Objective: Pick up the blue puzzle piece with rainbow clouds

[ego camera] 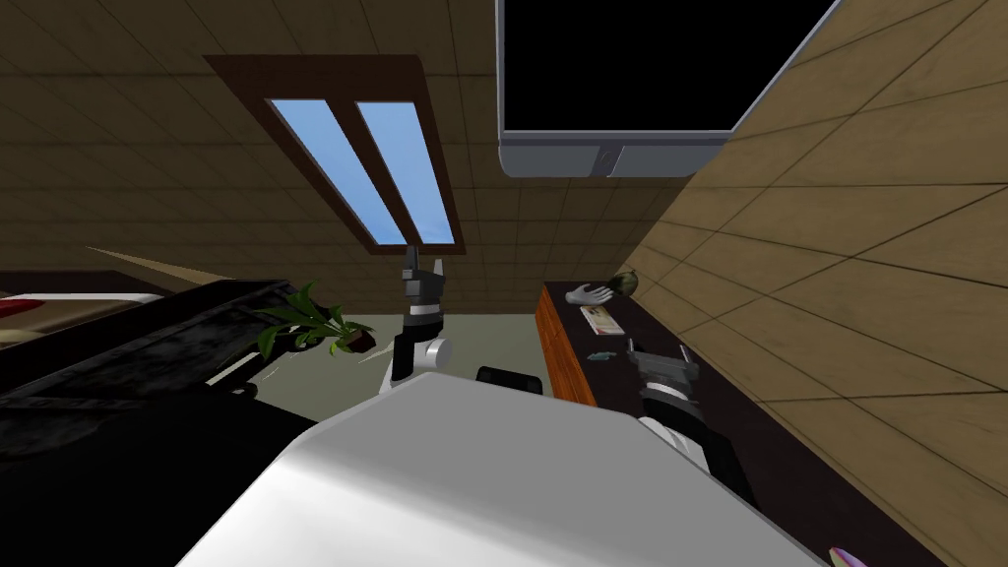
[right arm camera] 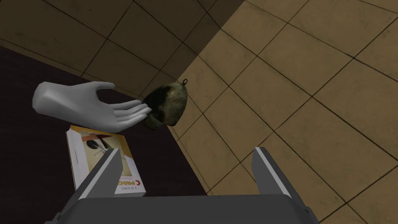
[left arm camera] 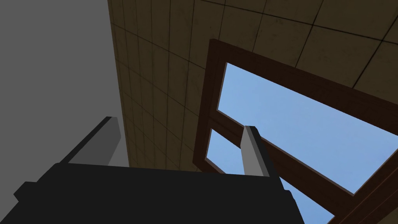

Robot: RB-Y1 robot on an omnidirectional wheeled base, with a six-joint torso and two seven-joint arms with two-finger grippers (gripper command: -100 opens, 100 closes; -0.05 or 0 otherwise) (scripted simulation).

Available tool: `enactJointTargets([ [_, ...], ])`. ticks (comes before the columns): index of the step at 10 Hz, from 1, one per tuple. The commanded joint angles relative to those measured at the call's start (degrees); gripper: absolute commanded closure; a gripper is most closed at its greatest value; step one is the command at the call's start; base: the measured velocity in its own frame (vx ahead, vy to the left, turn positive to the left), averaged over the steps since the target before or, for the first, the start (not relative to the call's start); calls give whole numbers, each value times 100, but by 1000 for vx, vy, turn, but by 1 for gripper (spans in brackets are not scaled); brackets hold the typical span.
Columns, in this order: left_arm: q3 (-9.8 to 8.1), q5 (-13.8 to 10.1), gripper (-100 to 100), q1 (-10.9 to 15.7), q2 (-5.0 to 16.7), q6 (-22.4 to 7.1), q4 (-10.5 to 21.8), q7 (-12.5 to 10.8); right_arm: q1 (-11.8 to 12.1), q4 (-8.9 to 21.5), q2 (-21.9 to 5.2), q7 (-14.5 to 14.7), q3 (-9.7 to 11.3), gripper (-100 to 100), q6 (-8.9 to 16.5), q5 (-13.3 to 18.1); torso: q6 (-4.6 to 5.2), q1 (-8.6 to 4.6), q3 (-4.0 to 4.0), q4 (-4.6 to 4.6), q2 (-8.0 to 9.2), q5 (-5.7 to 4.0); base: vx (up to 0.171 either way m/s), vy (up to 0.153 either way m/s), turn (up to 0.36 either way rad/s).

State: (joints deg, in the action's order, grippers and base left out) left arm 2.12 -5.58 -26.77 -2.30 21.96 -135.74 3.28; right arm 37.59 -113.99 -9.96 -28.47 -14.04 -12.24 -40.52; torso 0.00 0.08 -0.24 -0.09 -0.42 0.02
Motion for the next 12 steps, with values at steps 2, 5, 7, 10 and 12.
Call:
enactJointTargets([
  [2,0,0,0,0,0,0,0,0,110,169,108,-343,-135,-100,343,-423,-3,3,0,0,1,2,110,50,-24],
  [5,0,0,0,0,0,0,0,0,291,460,109,-713,-311,-100,714,-848,-1,-14,1,1,3,-2,119,9,-40],
  [7,0,0,0,0,0,0,0,0,291,460,109,-822,-311,-100,714,-967,-2,-5,-5,-2,-6,1,80,18,-12],
  [10,0,0,0,1,0,0,0,0,477,756,103,-1290,-470,-100,1102,-1446,-2,-6,6,2,13,0,92,12,-35],
  [12,0,0,0,1,0,0,0,0,571,904,96,-1530,-542,-100,1298,-1673,-3,-7,1,0,3,-1,114,9,-28],
])
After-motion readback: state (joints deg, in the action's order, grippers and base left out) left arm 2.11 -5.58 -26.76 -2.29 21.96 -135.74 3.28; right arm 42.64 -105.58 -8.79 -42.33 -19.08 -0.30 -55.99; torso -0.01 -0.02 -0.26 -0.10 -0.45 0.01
